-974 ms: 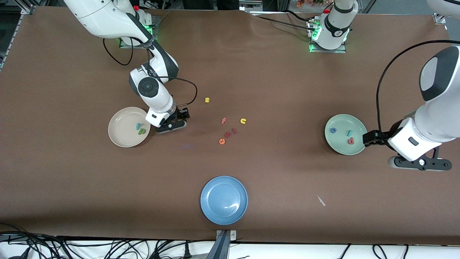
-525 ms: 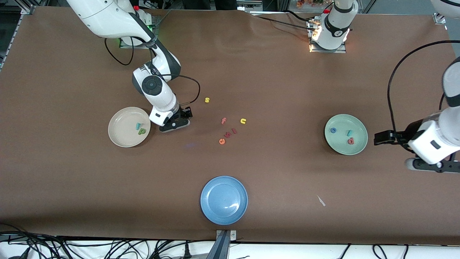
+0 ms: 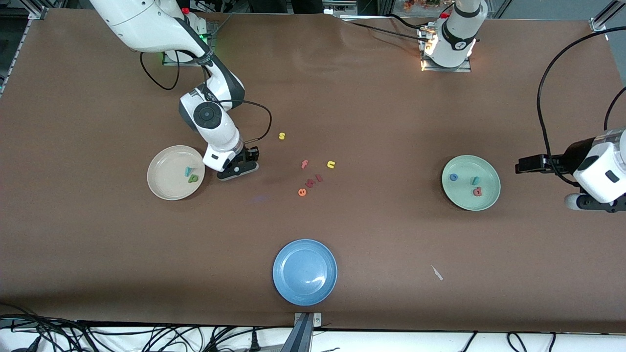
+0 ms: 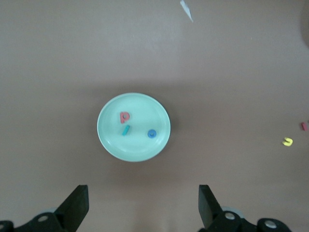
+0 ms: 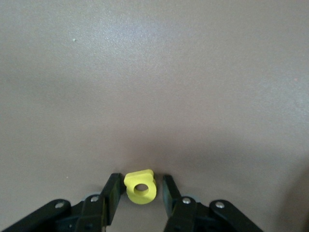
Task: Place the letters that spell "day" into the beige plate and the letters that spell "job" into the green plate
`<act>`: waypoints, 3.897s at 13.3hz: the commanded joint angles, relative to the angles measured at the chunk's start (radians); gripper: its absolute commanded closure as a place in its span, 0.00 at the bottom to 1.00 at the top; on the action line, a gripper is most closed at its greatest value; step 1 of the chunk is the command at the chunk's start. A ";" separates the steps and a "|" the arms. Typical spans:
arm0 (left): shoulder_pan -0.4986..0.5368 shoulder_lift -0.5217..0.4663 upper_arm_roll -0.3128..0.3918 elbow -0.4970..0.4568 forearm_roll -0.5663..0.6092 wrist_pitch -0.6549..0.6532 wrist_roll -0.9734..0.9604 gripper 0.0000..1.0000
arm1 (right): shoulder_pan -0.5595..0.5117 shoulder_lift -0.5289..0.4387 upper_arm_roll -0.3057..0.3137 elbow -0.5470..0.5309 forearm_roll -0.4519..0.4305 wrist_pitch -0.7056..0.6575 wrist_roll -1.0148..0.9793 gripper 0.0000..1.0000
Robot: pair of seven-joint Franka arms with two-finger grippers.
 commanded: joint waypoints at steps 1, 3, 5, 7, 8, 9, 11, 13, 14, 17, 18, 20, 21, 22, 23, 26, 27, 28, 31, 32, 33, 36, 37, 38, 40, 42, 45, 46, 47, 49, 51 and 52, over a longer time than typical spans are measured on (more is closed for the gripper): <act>-0.005 -0.147 0.039 -0.211 -0.040 0.084 0.015 0.00 | 0.002 0.008 -0.015 -0.006 -0.028 0.020 0.005 0.70; -0.003 -0.245 0.041 -0.386 -0.040 0.220 0.022 0.00 | -0.001 -0.016 -0.029 -0.004 -0.030 0.011 -0.021 0.73; 0.001 -0.288 0.042 -0.454 -0.040 0.283 0.024 0.00 | -0.029 -0.070 -0.035 0.007 -0.028 -0.088 -0.082 0.74; 0.007 -0.288 0.038 -0.444 -0.049 0.283 0.025 0.00 | -0.096 -0.131 -0.033 0.031 -0.019 -0.208 -0.200 0.74; 0.007 -0.288 0.038 -0.439 -0.051 0.285 0.025 0.00 | -0.136 -0.157 -0.035 0.050 -0.016 -0.265 -0.293 0.74; 0.007 -0.285 0.038 -0.427 -0.051 0.285 0.027 0.00 | -0.178 -0.176 -0.035 0.057 -0.013 -0.299 -0.384 0.74; 0.009 -0.282 0.038 -0.412 -0.045 0.285 0.030 0.00 | -0.244 -0.191 -0.035 0.057 -0.011 -0.305 -0.507 0.73; 0.007 -0.281 0.039 -0.395 -0.034 0.285 0.030 0.00 | -0.258 -0.191 -0.038 0.050 -0.002 -0.305 -0.524 0.73; 0.004 -0.278 0.038 -0.379 -0.034 0.283 0.029 0.00 | -0.258 -0.190 -0.038 0.047 0.004 -0.305 -0.519 0.73; 0.007 -0.279 0.038 -0.356 -0.035 0.274 0.030 0.00 | -0.258 -0.183 -0.038 0.036 0.025 -0.305 -0.507 0.50; 0.007 -0.279 0.039 -0.355 -0.034 0.265 0.030 0.00 | -0.258 -0.182 -0.038 0.033 0.042 -0.305 -0.484 0.04; 0.009 -0.279 0.041 -0.355 -0.034 0.264 0.029 0.00 | -0.258 -0.182 -0.038 0.024 0.051 -0.307 -0.478 0.00; 0.009 -0.279 0.041 -0.353 -0.034 0.264 0.029 0.00 | -0.258 -0.182 -0.038 0.024 0.051 -0.307 -0.480 0.00; 0.009 -0.279 0.042 -0.353 -0.034 0.264 0.029 0.00 | -0.258 -0.182 -0.038 0.024 0.051 -0.307 -0.480 0.00; 0.009 -0.279 0.041 -0.355 -0.034 0.262 0.029 0.00 | -0.258 -0.182 -0.038 0.024 0.051 -0.307 -0.481 0.00; 0.009 -0.279 0.042 -0.353 -0.034 0.262 0.029 0.00 | -0.259 -0.205 -0.065 0.045 0.058 -0.322 -0.489 0.00; 0.009 -0.279 0.042 -0.353 -0.035 0.260 0.029 0.00 | -0.259 -0.222 -0.081 0.069 0.120 -0.357 -0.489 0.00; 0.010 -0.279 0.042 -0.355 -0.034 0.257 0.029 0.00 | -0.259 -0.234 -0.094 0.118 0.202 -0.418 -0.490 0.00; 0.009 -0.279 0.042 -0.352 -0.034 0.234 0.029 0.00 | -0.259 -0.268 -0.102 0.316 0.248 -0.705 -0.467 0.00; 0.009 -0.279 0.042 -0.346 -0.034 0.234 0.029 0.00 | -0.259 -0.289 -0.102 0.367 0.248 -0.774 -0.448 0.00; 0.009 -0.279 0.041 -0.344 -0.034 0.234 0.029 0.00 | -0.259 -0.321 -0.104 0.390 0.248 -0.814 -0.438 0.00; 0.009 -0.279 0.041 -0.344 -0.034 0.233 0.029 0.00 | -0.259 -0.445 -0.102 0.402 0.248 -0.874 -0.438 0.00; 0.009 -0.279 0.042 -0.344 -0.034 0.233 0.029 0.00 | -0.259 -0.464 -0.102 0.431 0.248 -0.909 -0.437 0.00; 0.009 -0.279 0.042 -0.343 -0.034 0.233 0.029 0.00 | -0.259 -0.463 -0.104 0.489 0.248 -0.972 -0.437 0.00; 0.009 -0.279 0.042 -0.342 -0.034 0.233 0.029 0.00 | -0.259 -0.455 -0.133 0.579 0.249 -1.077 -0.421 0.00; 0.009 -0.279 0.041 -0.342 -0.034 0.233 0.029 0.00 | -0.242 -0.464 -0.202 0.611 0.271 -1.146 -0.420 0.00; 0.009 -0.279 0.041 -0.342 -0.034 0.233 0.029 0.00 | -0.170 -0.472 -0.317 0.614 0.317 -1.161 -0.418 0.00; 0.009 -0.279 0.041 -0.342 -0.034 0.233 0.029 0.00 | -0.172 -0.466 -0.312 0.614 0.317 -1.161 -0.418 0.00; 0.009 -0.279 0.041 -0.342 -0.034 0.233 0.029 0.00 | -0.166 -0.463 -0.312 0.614 0.317 -1.161 -0.417 0.00; 0.009 -0.279 0.041 -0.342 -0.034 0.233 0.029 0.00 | -0.160 -0.460 -0.309 0.616 0.315 -1.157 -0.418 0.00; 0.009 -0.279 0.041 -0.342 -0.034 0.233 0.029 0.00 | -0.146 -0.458 -0.308 0.614 0.306 -1.160 -0.418 0.00; 0.009 -0.279 0.041 -0.342 -0.034 0.233 0.029 0.00 | -0.141 -0.453 -0.308 0.614 0.303 -1.160 -0.420 0.00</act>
